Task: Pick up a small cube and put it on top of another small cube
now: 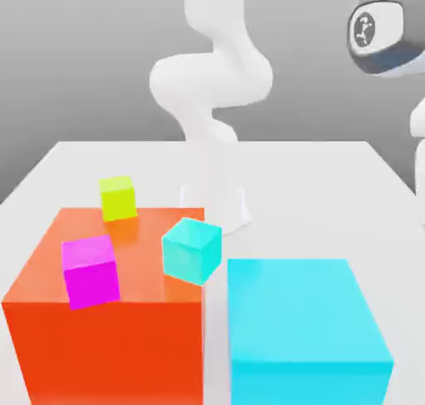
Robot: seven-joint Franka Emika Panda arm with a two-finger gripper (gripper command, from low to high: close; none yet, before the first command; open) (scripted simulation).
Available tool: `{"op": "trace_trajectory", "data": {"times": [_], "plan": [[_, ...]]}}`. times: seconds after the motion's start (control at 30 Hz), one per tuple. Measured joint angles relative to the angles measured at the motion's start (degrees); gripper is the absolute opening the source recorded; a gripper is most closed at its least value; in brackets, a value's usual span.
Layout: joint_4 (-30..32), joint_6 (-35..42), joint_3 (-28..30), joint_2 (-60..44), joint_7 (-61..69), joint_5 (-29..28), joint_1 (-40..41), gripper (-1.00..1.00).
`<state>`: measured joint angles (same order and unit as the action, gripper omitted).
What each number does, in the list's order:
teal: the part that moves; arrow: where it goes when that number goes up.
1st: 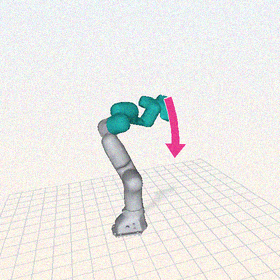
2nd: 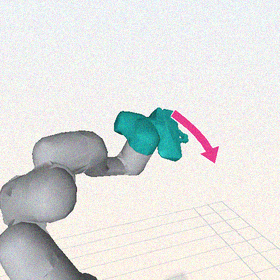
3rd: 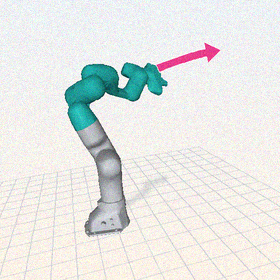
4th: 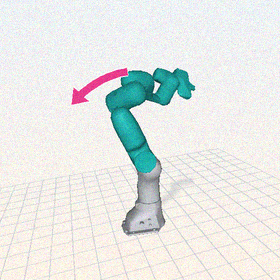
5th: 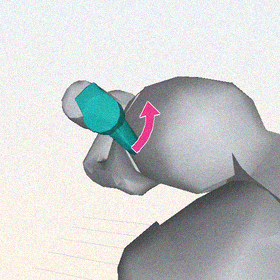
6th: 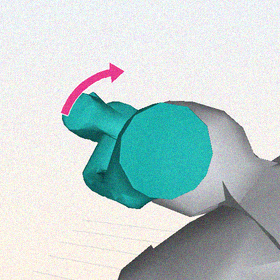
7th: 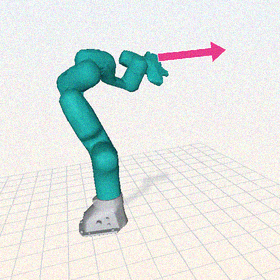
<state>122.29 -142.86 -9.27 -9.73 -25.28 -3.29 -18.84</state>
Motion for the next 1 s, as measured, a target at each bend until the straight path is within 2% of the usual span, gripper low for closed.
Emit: {"op": "trace_trajectory", "data": {"times": [0.23, 0.37, 0.4, 0.63, 0.77, 1.0], "plan": [[-2.59, -2.63, -2.23, -14.91, 2.41, -5.26, -4.65, 0.0], [-4.39, -7.28, -0.87, -23.25, 1.89, -7.75, -6.98, 0.0], [-4.83, -8.67, -0.36, -25.14, 1.58, -8.24, -7.41, -1.0], [-4.91, -8.88, -0.26, -25.52, 1.59, -8.27, -7.54, -1.0], [-3.34, -3.63, -1.64, -18.65, 3.12, -6.27, -6.06, -1.0], [-1.5, 7.69, 5.3, -4.49, 9.5, -3.21, 4.28, -1.0]]}}
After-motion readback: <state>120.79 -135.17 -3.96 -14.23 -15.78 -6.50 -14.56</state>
